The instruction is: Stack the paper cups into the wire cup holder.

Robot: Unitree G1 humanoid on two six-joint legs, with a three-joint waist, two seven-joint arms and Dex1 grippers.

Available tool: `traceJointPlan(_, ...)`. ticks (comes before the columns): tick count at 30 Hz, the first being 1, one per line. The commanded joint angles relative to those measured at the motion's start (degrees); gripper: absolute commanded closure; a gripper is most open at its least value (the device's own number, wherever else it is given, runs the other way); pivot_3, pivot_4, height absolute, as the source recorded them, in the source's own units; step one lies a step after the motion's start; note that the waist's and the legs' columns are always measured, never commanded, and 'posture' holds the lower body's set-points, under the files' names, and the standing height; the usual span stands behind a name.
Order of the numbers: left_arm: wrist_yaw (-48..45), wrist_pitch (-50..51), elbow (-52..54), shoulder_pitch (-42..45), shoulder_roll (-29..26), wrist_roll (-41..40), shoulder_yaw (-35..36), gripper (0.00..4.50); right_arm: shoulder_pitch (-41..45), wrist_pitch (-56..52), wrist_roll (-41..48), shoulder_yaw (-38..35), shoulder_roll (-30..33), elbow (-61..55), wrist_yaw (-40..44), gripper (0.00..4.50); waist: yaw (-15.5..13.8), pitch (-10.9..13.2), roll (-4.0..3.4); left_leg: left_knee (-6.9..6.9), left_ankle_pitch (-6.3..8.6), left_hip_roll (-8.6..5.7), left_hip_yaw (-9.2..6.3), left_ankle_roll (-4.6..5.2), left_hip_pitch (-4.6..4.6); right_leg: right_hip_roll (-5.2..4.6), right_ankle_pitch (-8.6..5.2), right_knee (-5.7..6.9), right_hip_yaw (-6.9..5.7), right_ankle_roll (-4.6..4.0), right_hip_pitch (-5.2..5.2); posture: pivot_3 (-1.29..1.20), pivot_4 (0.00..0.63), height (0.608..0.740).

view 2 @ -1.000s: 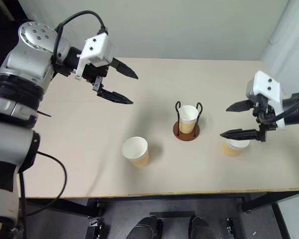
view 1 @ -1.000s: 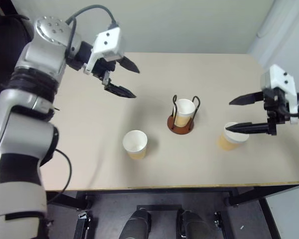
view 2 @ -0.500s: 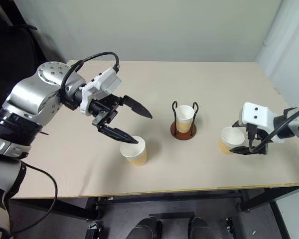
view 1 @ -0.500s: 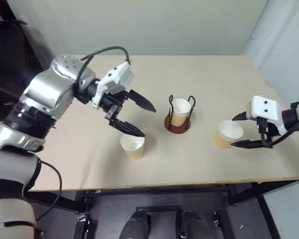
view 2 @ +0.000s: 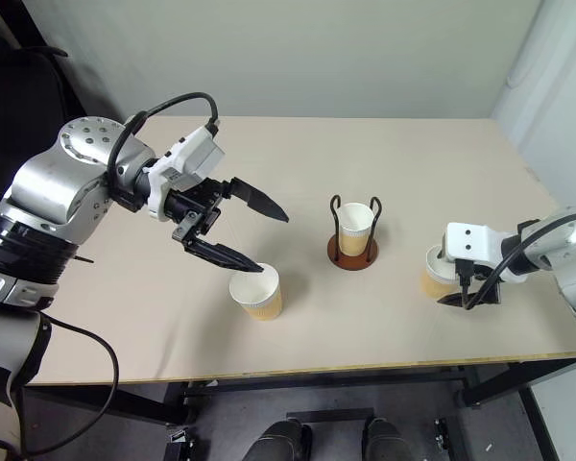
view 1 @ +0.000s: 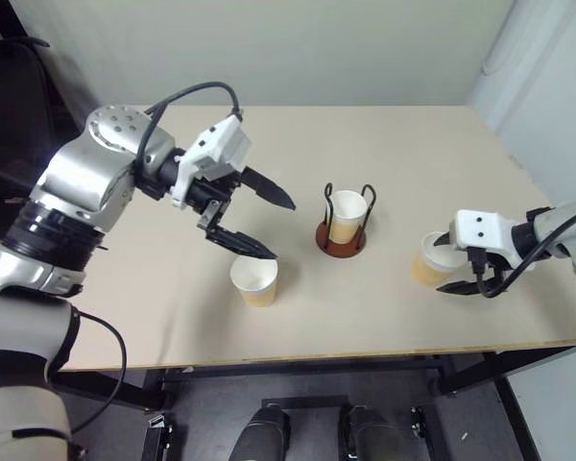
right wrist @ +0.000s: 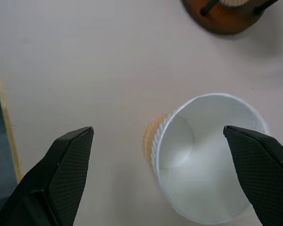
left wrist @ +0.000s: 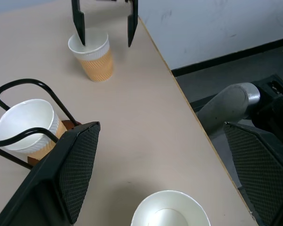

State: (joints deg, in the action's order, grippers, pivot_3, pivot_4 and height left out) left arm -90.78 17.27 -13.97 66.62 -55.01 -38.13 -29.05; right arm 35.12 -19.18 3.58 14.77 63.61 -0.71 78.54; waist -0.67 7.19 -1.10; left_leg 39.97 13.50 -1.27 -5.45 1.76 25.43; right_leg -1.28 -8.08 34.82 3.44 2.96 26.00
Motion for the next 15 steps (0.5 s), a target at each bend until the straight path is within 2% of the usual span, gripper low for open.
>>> traceJointPlan(1, -1.7, -0.6, 1.3, -0.2, -0.6, 0.7, 3.3, 0.03, 1.2, 2.9, -2.0, -0.4, 0.0, 1.8, 0.7, 0.00, 0.0, 0.0, 0.00, 0.00, 0.01, 0.00, 0.00, 0.00, 0.00, 0.00, -0.01, 0.00, 0.00, -0.01, 0.00, 0.00, 0.150, 0.740)
traceJointPlan(6, -1.7, -1.2, 0.8, -1.5, -0.1, 2.2, 5.9, 0.03, 1.2, 5.6, -4.1, 0.0, -0.7, 4.4, 1.4, 0.00, 0.0, 0.0, 0.00, -0.01, 0.04, 0.01, 0.00, -0.02, 0.00, 0.00, -0.02, -0.01, 0.00, -0.03, 0.01, 0.00, 0.150, 0.740)
traceJointPlan(9, -1.7, -2.0, 0.4, -2.3, -0.1, 3.6, 7.0, 0.00, 1.9, 5.7, -4.5, -0.2, -1.4, 4.8, 2.0, 0.56, 0.0, 0.0, 0.00, -0.03, 0.04, 0.01, -0.01, -0.02, 0.00, 0.00, -0.03, 0.01, 0.01, -0.04, 0.03, 0.00, 0.150, 0.740)
traceJointPlan(15, -1.7, -7.3, -4.7, -1.5, -0.1, 8.3, 7.1, 0.00, 4.2, 4.0, -4.1, -0.7, -1.8, 4.5, 4.3, 2.71, 0.0, 0.0, 0.00, -0.05, 0.06, 0.01, -0.02, -0.05, 0.00, 0.00, -0.06, 0.00, 0.02, -0.09, 0.04, 0.00, 0.150, 0.740)
